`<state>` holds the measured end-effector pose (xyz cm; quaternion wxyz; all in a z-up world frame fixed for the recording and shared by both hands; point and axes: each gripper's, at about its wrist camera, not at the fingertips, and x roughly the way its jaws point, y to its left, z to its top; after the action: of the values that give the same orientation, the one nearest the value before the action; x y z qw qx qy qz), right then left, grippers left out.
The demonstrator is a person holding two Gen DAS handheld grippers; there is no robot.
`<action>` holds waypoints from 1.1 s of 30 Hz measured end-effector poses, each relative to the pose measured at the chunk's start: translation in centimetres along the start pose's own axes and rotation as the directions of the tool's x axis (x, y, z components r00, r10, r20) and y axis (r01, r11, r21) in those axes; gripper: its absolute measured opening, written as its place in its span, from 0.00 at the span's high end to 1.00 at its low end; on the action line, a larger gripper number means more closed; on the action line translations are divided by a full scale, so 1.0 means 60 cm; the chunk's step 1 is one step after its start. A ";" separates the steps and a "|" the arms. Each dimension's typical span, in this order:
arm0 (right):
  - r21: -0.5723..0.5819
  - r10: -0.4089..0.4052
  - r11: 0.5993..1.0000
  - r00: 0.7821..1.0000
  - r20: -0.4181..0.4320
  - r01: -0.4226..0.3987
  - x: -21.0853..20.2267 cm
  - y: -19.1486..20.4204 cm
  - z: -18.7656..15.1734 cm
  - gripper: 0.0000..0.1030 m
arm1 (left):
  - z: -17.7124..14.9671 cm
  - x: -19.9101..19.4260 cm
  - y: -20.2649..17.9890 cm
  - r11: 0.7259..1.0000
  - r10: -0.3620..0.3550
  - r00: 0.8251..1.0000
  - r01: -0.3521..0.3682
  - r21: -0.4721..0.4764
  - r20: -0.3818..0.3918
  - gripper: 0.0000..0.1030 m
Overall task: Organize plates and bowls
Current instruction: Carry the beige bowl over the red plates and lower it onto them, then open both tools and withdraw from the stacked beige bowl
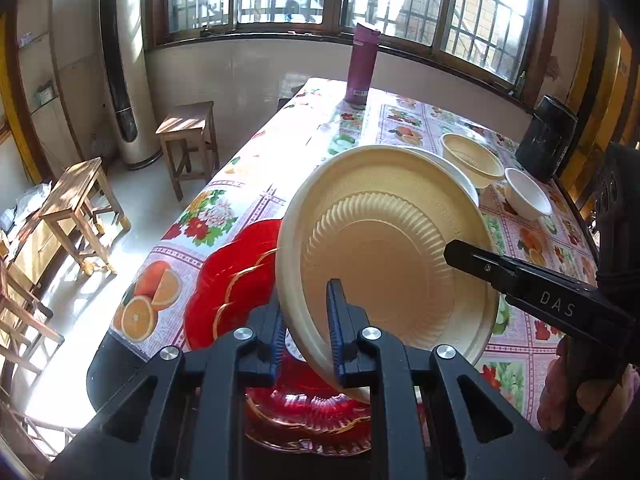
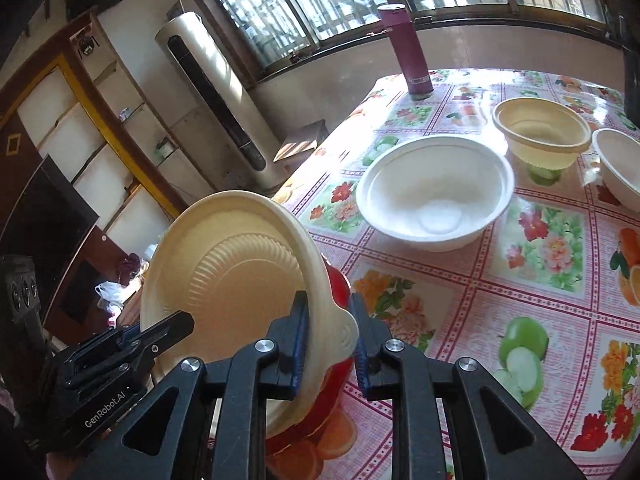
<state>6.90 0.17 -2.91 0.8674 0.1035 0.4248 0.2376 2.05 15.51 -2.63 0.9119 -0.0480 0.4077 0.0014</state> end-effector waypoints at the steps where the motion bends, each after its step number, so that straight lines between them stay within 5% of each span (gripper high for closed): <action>1: -0.011 -0.006 1.000 1.000 -0.015 0.006 0.012 0.009 -0.006 0.81 | -0.006 0.008 0.008 1.000 0.006 1.000 -0.006 -0.005 -0.014 0.85; 11: -0.139 -0.107 0.985 0.993 -0.058 0.098 0.063 0.051 -0.049 0.76 | -0.048 0.052 0.050 0.998 -0.017 0.992 0.010 -0.057 -0.125 0.82; 15: -0.207 -0.133 0.971 0.990 -0.041 0.122 0.060 0.065 -0.055 0.67 | -0.055 0.042 0.064 0.995 -0.046 0.992 0.036 -0.088 -0.120 0.62; 17: -0.245 -0.138 0.961 0.990 -0.024 0.128 0.049 0.075 -0.057 0.38 | -0.054 0.031 0.067 0.994 -0.051 0.994 0.041 -0.101 -0.097 0.51; 20: -0.289 -0.129 0.948 0.991 0.041 0.136 0.014 0.083 -0.058 0.20 | -0.049 0.008 0.065 0.993 -0.073 0.997 0.070 -0.099 -0.031 0.13; 22: -0.305 -0.128 0.940 0.986 0.107 0.155 -0.013 0.078 -0.055 0.14 | -0.041 -0.008 0.061 0.992 -0.080 0.997 0.082 -0.098 0.018 0.10; 28: -0.177 -0.069 0.977 0.966 0.250 0.116 -0.095 -0.006 -0.032 0.00 | -0.016 -0.040 0.012 0.987 -0.144 0.983 0.151 -0.054 0.113 0.03; 33: -0.014 -0.144 0.988 0.948 0.283 0.154 -0.134 -0.124 -0.014 0.00 | 0.012 -0.026 -0.074 0.981 -0.195 0.978 0.194 0.031 0.075 0.00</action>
<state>4.44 -10.29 -0.73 0.9361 0.0880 0.2997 0.1619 1.75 11.22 -0.59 0.9232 -0.0766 0.3654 -0.0908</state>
